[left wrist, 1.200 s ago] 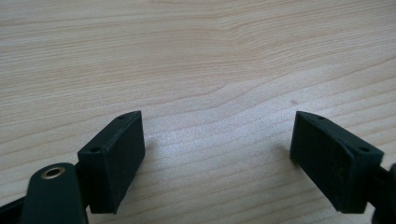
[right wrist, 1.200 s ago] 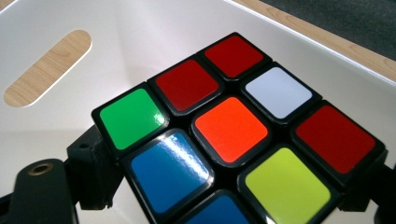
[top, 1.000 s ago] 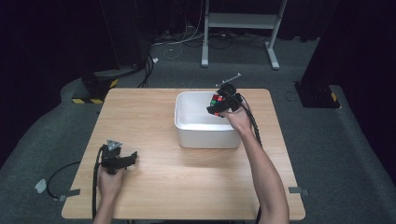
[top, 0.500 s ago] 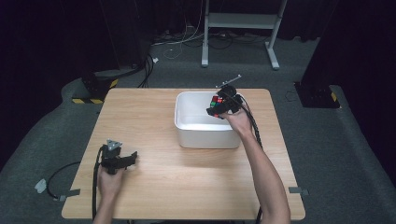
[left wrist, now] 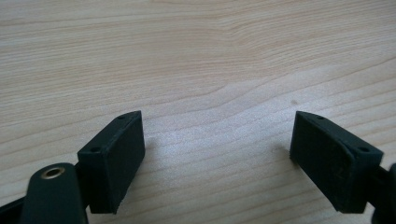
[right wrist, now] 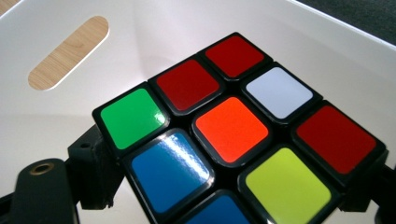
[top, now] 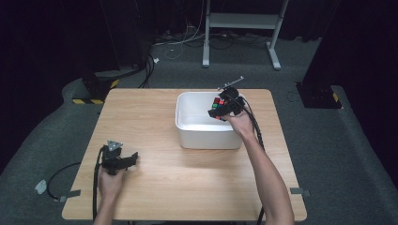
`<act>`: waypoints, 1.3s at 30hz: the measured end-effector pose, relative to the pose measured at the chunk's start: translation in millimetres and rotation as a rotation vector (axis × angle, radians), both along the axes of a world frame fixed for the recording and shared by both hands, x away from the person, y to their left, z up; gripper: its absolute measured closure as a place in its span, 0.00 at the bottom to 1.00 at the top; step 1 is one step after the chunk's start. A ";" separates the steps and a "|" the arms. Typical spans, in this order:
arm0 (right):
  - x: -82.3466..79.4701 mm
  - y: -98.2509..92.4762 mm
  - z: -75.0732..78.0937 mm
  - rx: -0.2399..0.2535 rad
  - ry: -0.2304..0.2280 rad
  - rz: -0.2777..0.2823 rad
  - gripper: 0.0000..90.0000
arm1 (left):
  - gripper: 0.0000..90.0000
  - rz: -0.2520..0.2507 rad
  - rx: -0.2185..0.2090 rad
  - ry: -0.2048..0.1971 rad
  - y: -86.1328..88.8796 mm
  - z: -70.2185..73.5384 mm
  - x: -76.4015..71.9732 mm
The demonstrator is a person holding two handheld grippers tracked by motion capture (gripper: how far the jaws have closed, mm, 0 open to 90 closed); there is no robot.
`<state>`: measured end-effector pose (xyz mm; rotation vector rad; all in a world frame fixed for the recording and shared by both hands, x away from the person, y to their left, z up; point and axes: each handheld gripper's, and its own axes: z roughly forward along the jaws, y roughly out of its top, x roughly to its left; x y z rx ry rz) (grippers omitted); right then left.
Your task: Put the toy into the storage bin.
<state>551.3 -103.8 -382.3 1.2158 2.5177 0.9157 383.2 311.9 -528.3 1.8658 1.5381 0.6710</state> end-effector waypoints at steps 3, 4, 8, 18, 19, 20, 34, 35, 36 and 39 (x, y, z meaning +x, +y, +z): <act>-1.2 -1.4 -0.2 0.019 0.009 0.000 0.17 | 0.20 0.000 0.001 0.000 0.0 0.0 0.0; -1.7 -1.3 0.0 0.014 0.007 0.000 0.17 | 0.20 -0.001 0.002 0.000 0.1 0.1 0.0; -4.7 -1.5 1.7 0.015 0.009 0.001 0.17 | 0.20 -0.001 0.003 0.000 0.2 0.1 0.0; -12.6 -3.9 1.8 0.019 0.002 -0.001 0.17 | 0.20 0.000 0.002 0.000 0.0 0.1 0.0; -13.2 -4.3 1.7 0.017 0.002 -0.002 0.17 | 0.20 0.000 0.002 0.000 0.1 0.1 0.0; -13.8 -4.9 1.6 0.017 -0.001 -0.002 0.17 | 0.20 0.001 0.001 0.000 -0.1 0.1 -0.1; -26.0 -8.7 3.4 0.034 -0.016 -0.005 0.17 | 0.20 -0.001 0.002 -0.001 0.1 0.1 0.1; -26.6 -8.8 3.0 0.026 -0.023 -0.002 0.17 | 0.20 0.000 0.002 0.000 0.1 0.1 0.0; -27.9 -8.5 2.7 0.024 -0.024 -0.006 0.17 | 0.20 -0.001 0.003 -0.001 0.1 0.1 0.0; -30.1 -9.5 1.2 0.019 -0.030 -0.003 0.17 | 0.20 0.001 0.002 0.000 0.0 0.1 -0.1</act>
